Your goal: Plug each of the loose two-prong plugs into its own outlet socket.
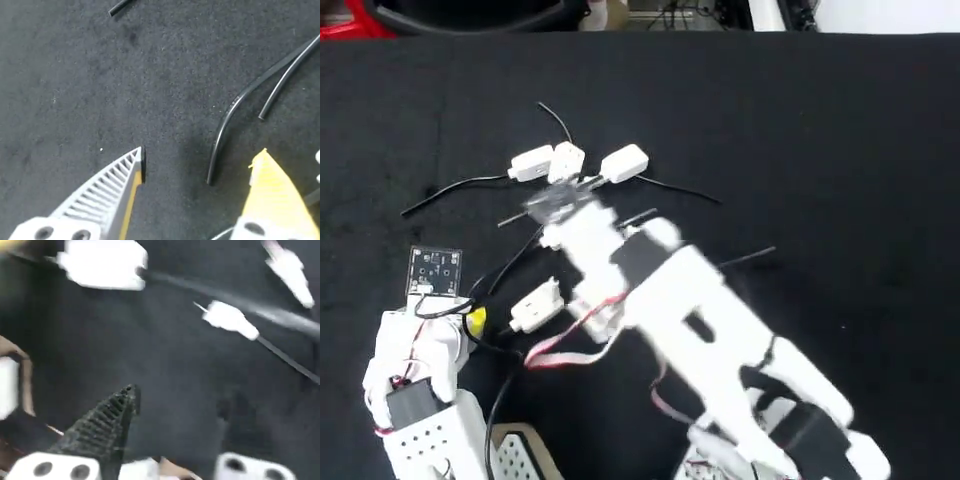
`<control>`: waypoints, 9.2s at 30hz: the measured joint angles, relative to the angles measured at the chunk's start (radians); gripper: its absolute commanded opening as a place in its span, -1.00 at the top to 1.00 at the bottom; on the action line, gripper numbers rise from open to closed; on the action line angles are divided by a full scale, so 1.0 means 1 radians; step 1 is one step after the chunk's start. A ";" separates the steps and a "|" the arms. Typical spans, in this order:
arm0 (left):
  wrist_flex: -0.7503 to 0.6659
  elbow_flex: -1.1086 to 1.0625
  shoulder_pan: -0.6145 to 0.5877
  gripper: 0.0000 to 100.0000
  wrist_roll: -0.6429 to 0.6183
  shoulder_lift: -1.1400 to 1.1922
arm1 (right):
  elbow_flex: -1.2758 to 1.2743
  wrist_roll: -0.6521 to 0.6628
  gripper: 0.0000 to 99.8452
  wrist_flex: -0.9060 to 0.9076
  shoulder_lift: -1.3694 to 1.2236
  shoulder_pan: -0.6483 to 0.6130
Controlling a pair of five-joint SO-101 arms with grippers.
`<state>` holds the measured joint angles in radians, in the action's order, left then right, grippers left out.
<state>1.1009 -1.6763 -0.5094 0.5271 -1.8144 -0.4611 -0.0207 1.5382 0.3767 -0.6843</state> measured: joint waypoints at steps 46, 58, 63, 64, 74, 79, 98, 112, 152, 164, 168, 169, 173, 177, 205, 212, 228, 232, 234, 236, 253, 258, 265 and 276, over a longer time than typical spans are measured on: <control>-0.235 0.783 0.417 0.88 0.258 1.508 | -0.058 0.373 0.89 -0.014 0.014 0.631; -0.290 1.007 0.166 0.88 0.324 1.603 | -0.114 0.342 0.88 -0.124 0.014 0.608; -0.402 1.112 0.153 0.60 0.301 1.872 | -0.152 0.249 0.88 -0.176 0.014 0.537; -0.402 1.146 0.144 0.48 0.276 1.915 | -0.152 0.244 0.88 -0.180 0.014 0.531; -0.054 1.513 0.084 0.28 0.198 2.019 | -0.152 0.238 0.88 -0.180 0.014 0.529; 0.232 1.626 0.103 0.29 0.195 1.850 | -0.163 0.238 0.88 -0.180 0.014 0.529; -0.215 1.114 0.614 0.29 0.250 1.648 | -0.195 0.236 0.88 -0.187 0.014 0.651; -0.374 1.267 0.601 0.29 0.338 2.022 | -0.221 0.236 0.88 -0.216 0.014 0.649; -0.227 0.454 0.595 0.72 0.562 1.191 | -0.273 0.235 0.88 -0.305 0.014 0.649; -0.187 0.112 0.609 0.21 0.572 0.531 | -0.273 0.235 0.88 -0.305 0.014 0.649; 0.052 0.103 0.626 0.21 0.592 0.290 | -0.273 0.235 0.88 -0.305 0.014 0.649; 0.118 0.103 0.635 0.21 0.605 0.226 | -0.273 0.235 0.88 -0.305 0.014 0.649; 0.244 0.101 0.687 0.21 0.652 0.021 | -0.273 0.235 0.88 -0.305 0.014 0.649; 0.247 0.103 0.750 0.21 0.658 0.032 | -0.273 0.235 0.88 -0.296 0.014 0.649; 0.207 0.230 0.325 0.21 0.391 0.041 | -0.269 -0.417 0.61 -0.609 -0.187 0.348; 0.129 0.130 0.288 0.21 0.123 0.041 | -0.140 -0.769 0.61 -0.626 -0.368 0.285; 0.109 0.060 0.281 0.21 0.150 0.040 | -0.023 -0.985 0.61 -0.582 -0.534 0.252; 0.103 0.057 0.279 0.21 0.150 0.040 | 0.028 -0.941 0.61 -0.431 -0.552 0.221; 0.103 0.057 0.279 0.21 0.150 0.040 | 0.083 -0.913 0.61 -0.350 -0.562 0.222; 0.103 0.057 0.279 0.21 0.150 0.040 | 0.144 -0.893 0.63 -0.272 -0.562 0.222; 0.103 0.057 0.279 0.21 0.150 0.040 | 0.298 -1.102 0.76 -0.390 -0.592 0.354; 0.103 0.057 0.279 0.21 0.150 0.040 | 0.298 -1.174 0.76 -0.459 -0.666 0.356; 0.103 0.057 0.279 0.21 0.150 0.040 | 0.301 -1.200 0.76 -0.497 -0.717 0.358; 0.072 0.040 0.278 0.21 0.150 0.040 | 0.341 -1.201 0.76 -0.385 -0.724 0.325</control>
<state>1.1730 -1.6364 -0.2317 0.6774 -1.7745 -0.1204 -1.2221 1.1531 -0.3475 -0.3590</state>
